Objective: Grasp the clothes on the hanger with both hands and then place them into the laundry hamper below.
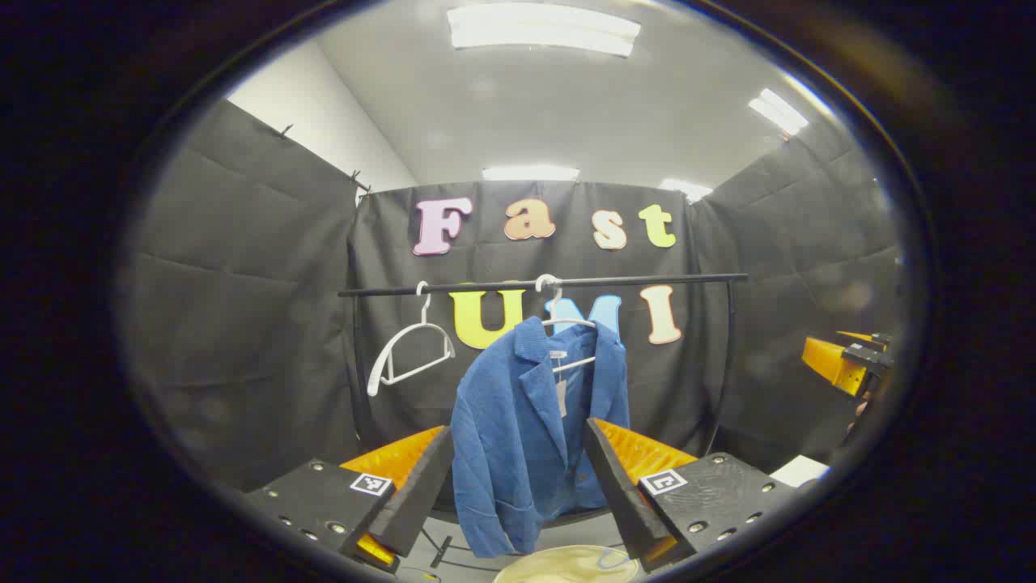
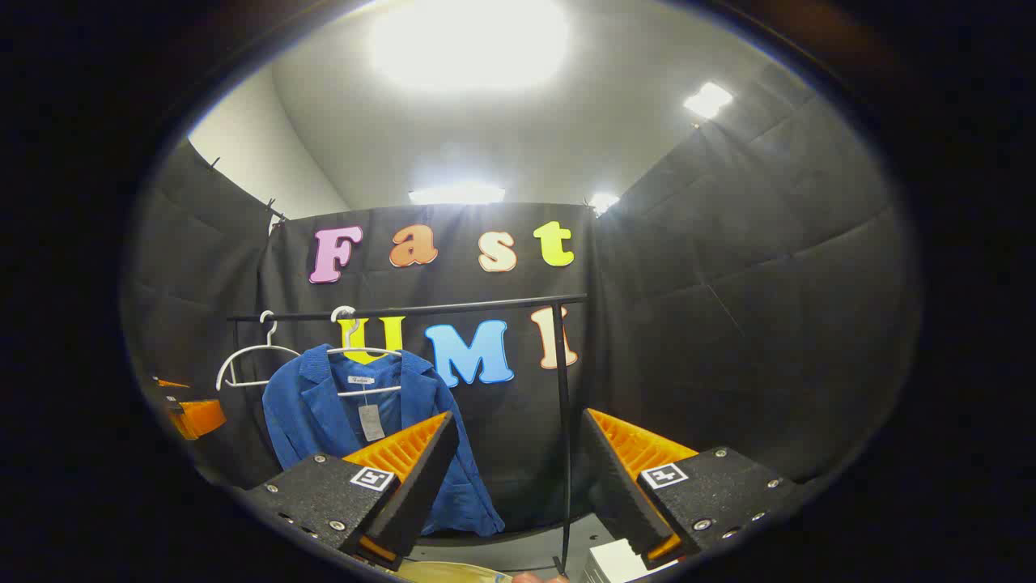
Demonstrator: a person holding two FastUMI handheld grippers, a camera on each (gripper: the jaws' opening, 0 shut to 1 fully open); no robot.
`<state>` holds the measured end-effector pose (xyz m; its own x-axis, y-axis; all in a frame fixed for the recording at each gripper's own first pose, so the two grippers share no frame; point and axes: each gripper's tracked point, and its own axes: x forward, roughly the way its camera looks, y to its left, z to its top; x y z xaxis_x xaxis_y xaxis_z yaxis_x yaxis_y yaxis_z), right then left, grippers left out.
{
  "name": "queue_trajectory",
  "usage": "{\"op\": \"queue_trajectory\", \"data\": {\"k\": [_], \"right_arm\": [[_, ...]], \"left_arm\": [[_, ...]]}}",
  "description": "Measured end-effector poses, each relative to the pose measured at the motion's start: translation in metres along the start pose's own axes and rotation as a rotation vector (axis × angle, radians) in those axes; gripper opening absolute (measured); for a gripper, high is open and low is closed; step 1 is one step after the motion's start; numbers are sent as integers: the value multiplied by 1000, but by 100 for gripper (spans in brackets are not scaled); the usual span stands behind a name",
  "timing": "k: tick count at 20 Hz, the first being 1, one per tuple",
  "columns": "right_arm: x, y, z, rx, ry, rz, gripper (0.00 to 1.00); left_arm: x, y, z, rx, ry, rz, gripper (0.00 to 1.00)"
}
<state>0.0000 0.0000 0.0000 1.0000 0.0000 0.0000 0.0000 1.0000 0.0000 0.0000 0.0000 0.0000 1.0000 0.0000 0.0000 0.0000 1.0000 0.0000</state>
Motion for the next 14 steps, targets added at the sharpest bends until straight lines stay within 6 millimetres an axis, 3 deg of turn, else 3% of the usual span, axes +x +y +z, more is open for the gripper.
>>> {"op": "queue_trajectory", "data": {"k": [14], "right_arm": [[-6, 17, -26, -13, 70, -12, 94]], "left_arm": [[9, 8, -22, -38, 25, -13, 94]]}}
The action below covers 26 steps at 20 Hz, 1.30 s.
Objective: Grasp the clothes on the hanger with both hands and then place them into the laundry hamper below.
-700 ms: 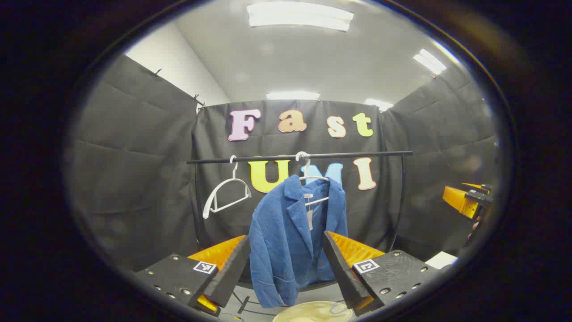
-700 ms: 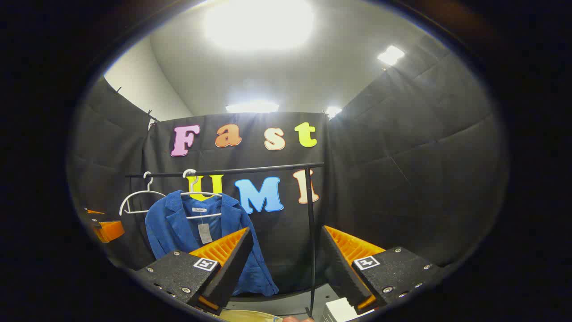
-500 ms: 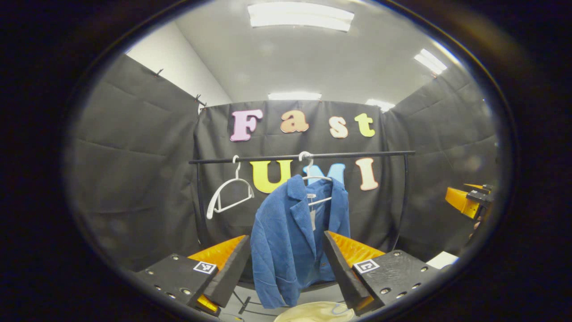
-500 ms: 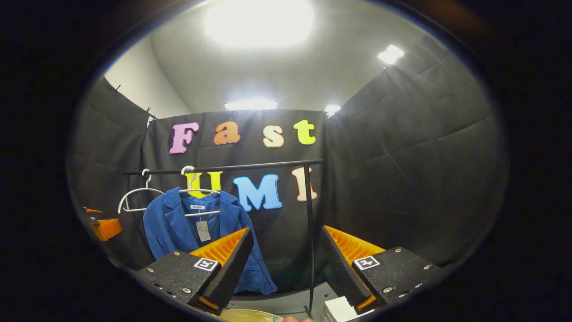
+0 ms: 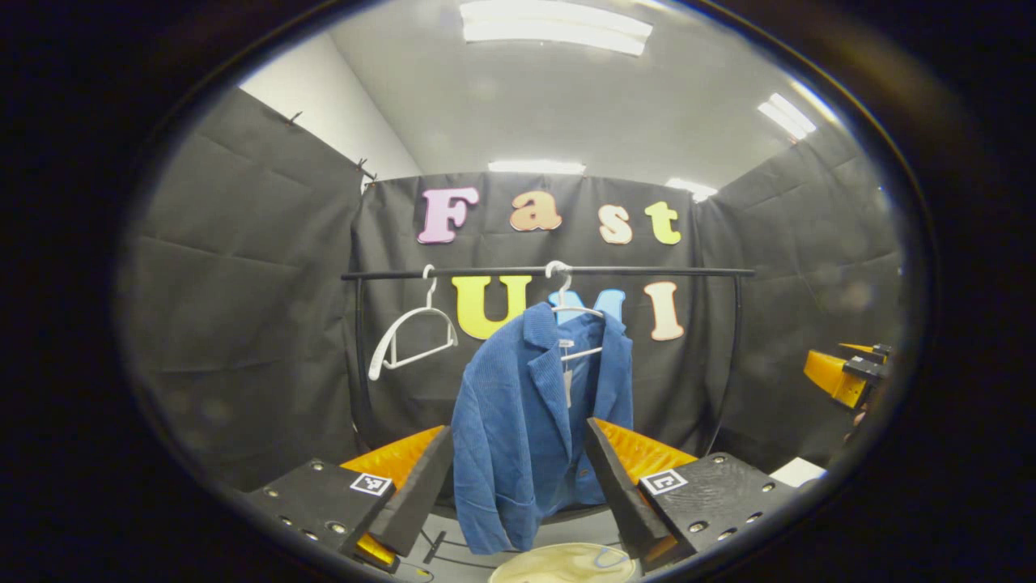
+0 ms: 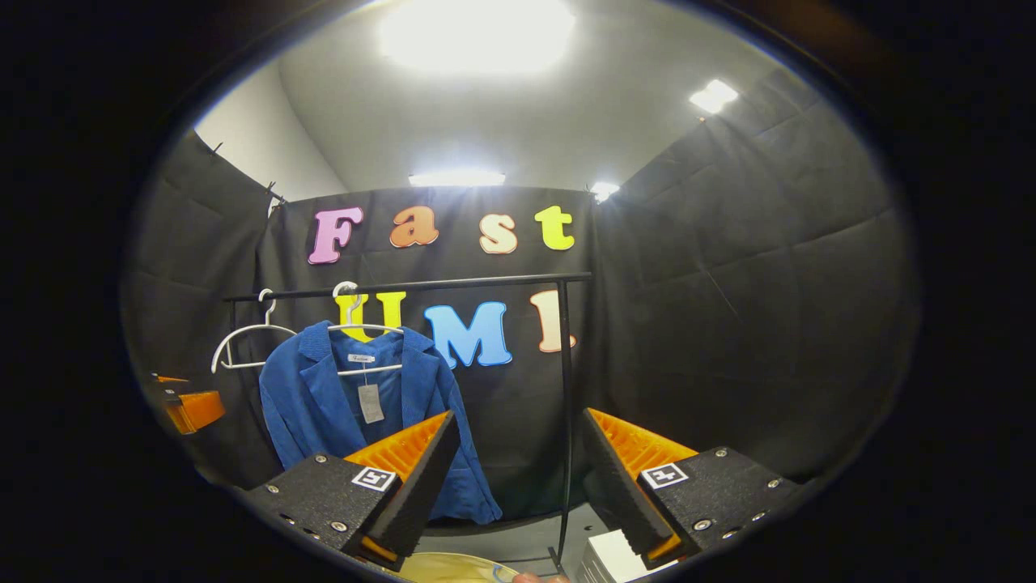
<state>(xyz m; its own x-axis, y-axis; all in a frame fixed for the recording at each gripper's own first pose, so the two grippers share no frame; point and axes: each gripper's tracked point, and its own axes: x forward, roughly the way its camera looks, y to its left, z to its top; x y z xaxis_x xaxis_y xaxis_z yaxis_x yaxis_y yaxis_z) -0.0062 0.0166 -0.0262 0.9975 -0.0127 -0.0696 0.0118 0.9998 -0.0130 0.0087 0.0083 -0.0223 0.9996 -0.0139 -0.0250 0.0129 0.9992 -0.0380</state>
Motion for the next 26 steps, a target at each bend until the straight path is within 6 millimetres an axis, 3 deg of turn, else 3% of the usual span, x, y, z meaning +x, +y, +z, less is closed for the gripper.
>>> {"op": "queue_trajectory", "data": {"k": [7, 12, 14, 16, 19, 26], "right_arm": [[2, 17, 0, 12, 33, 8, 94], [25, 31, 2, 22, 53, 42, 94], [40, 43, 1, 75, 60, 82, 93], [54, 55, -14, 156, 120, 120, 92], [89, 61, -22, 102, 112, 150, 94], [170, 108, -38, 63, 146, 307, 95]], "left_arm": [[6, 7, -12, -46, 53, -11, 94], [24, 13, -3, -24, 39, 14, 95], [33, 9, -4, -28, 43, 20, 94], [46, 3, -3, -26, 40, 26, 94], [64, -8, -1, 3, 39, 51, 94], [135, -35, -11, -44, 76, 105, 94]]}}
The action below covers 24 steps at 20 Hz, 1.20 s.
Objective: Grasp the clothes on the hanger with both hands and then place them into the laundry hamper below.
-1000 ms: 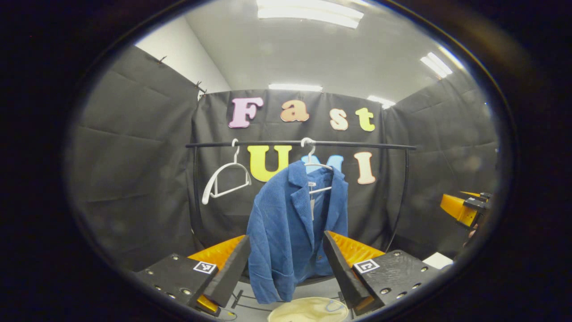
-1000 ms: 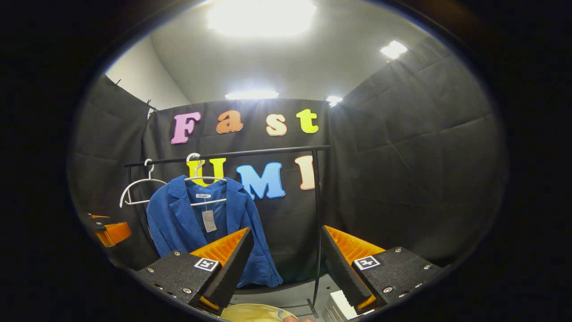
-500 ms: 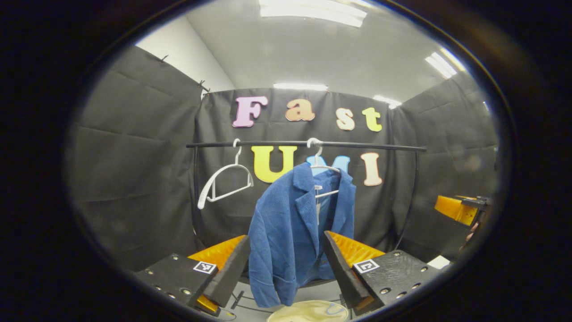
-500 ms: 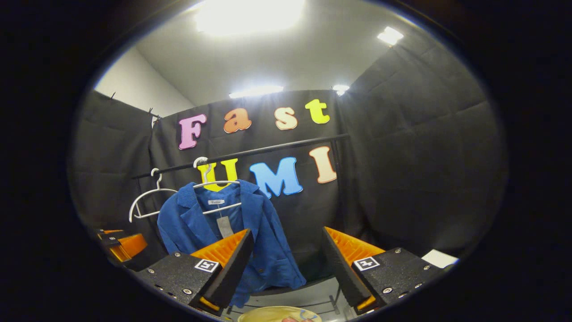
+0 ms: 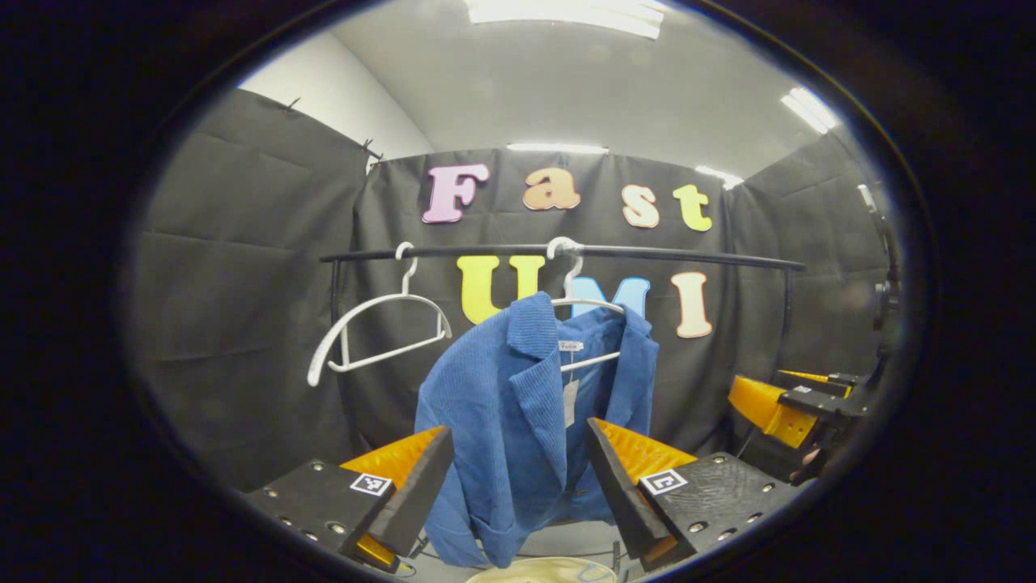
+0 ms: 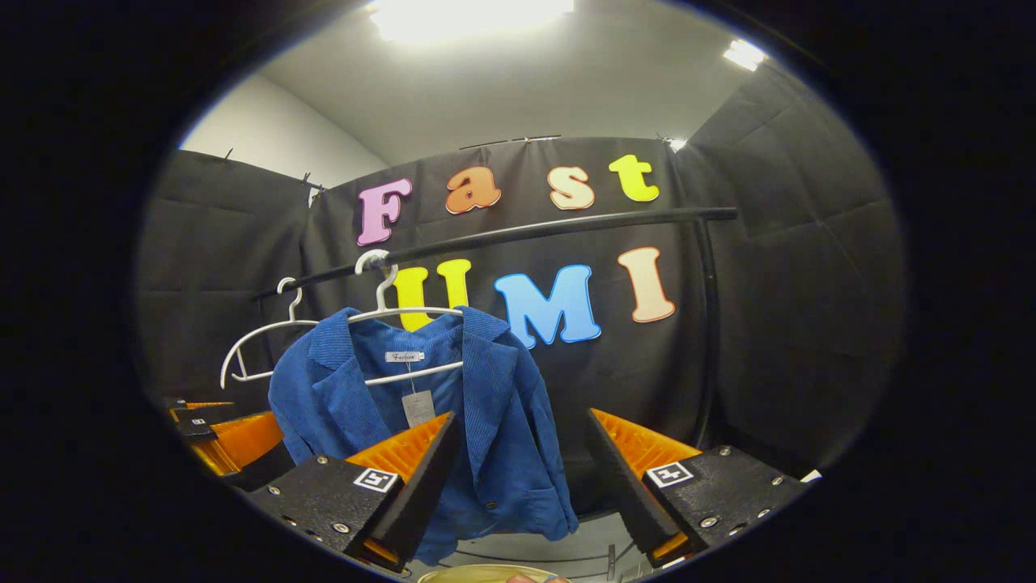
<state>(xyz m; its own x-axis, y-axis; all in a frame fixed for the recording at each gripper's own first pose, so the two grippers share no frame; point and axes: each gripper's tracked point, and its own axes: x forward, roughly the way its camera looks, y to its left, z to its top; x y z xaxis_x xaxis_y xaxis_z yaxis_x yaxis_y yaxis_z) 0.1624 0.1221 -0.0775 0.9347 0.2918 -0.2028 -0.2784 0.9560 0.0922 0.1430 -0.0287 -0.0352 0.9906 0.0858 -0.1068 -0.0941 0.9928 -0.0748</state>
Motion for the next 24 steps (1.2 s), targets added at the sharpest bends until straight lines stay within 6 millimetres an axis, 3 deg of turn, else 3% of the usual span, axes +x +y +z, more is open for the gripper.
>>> {"op": "queue_trajectory", "data": {"k": [6, 12, 18, 24], "right_arm": [[72, 12, -31, 34, 75, 69, 95], [128, 19, -39, 85, 81, 130, 95], [161, 29, -52, 143, 120, 202, 95], [189, 28, -70, 110, 149, 203, 95]], "left_arm": [[66, -2, -12, 5, 17, 71, 94], [112, -12, -30, -32, 53, 104, 94], [135, -9, -33, -34, 62, 183, 94], [138, -14, -43, -22, 108, 225, 94]]}}
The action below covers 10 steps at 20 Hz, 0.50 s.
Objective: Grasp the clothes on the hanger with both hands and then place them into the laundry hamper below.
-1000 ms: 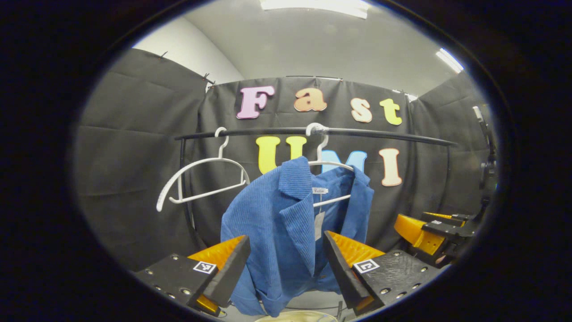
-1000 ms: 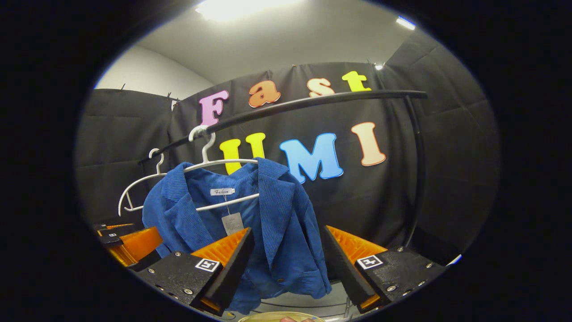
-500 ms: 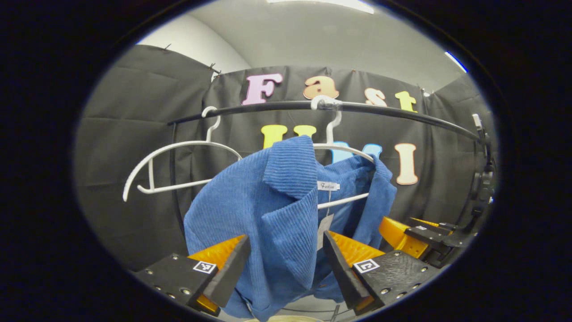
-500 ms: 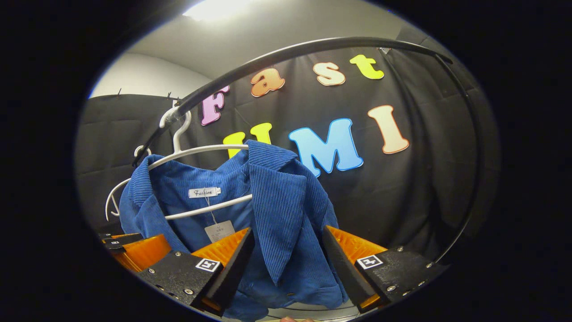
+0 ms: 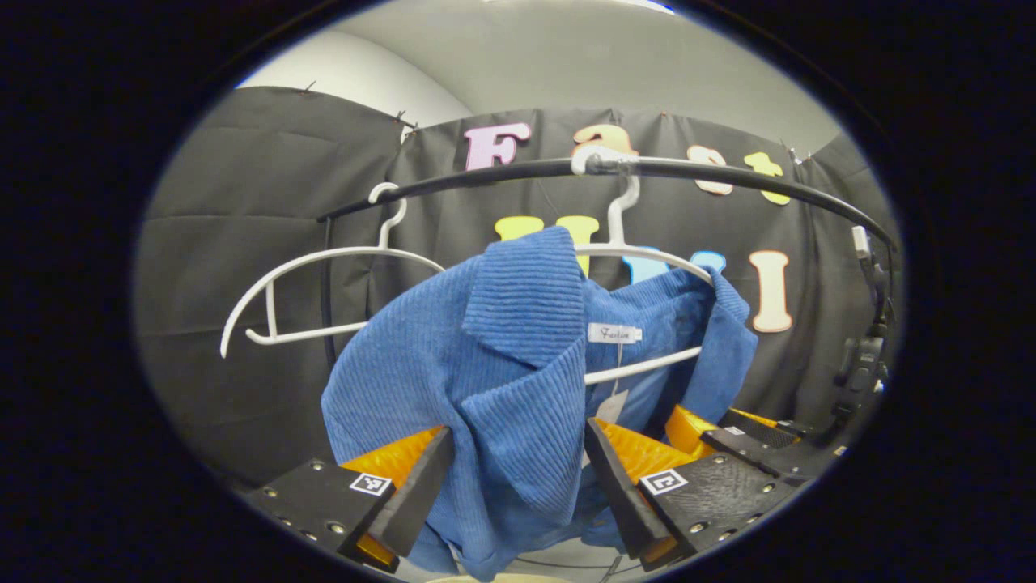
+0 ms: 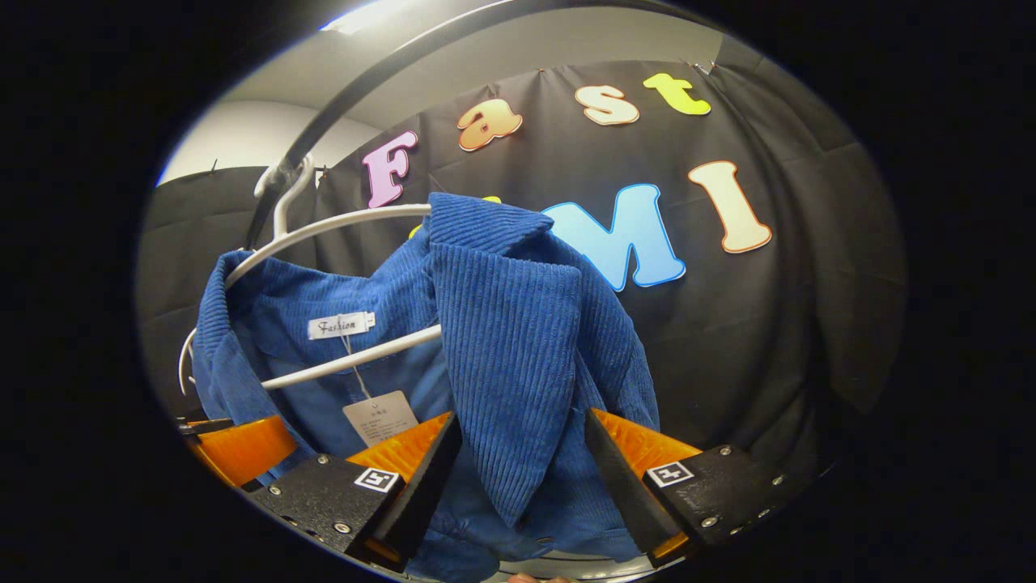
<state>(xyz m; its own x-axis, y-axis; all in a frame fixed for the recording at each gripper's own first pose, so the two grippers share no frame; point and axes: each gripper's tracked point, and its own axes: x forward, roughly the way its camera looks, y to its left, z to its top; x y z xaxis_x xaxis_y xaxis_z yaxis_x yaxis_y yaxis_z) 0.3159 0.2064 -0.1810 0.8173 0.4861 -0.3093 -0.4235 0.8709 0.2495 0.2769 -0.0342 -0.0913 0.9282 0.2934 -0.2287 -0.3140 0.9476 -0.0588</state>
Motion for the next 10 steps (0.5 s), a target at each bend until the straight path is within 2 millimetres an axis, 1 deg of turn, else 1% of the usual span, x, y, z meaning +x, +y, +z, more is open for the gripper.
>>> {"op": "queue_trajectory", "data": {"k": [1, 2, 3, 4, 5, 6, 9, 10], "right_arm": [[4, 1, 1, 6, -1, 8, 95], [10, 1, 0, 11, -2, 11, 95], [16, 0, 0, 12, 0, 13, 90], [18, 2, -1, 9, 3, 16, 95], [22, 3, 0, 6, 0, 15, 95], [23, 3, -1, 5, -1, 16, 95], [28, 7, -1, 11, -2, 18, 94], [30, 5, 0, 2, -8, 9, 93]], "left_arm": [[-3, -1, 1, -1, -7, 7, 94], [-1, -3, 1, -14, -18, 9, 94], [4, -4, -4, -21, -9, 15, 94], [10, -4, -10, -21, 14, 31, 94], [15, -3, -15, -15, 27, 50, 95], [19, 0, -15, -10, 27, 69, 94], [26, 7, -13, -27, 10, 107, 94], [29, 11, -12, -26, 9, 126, 89]]}}
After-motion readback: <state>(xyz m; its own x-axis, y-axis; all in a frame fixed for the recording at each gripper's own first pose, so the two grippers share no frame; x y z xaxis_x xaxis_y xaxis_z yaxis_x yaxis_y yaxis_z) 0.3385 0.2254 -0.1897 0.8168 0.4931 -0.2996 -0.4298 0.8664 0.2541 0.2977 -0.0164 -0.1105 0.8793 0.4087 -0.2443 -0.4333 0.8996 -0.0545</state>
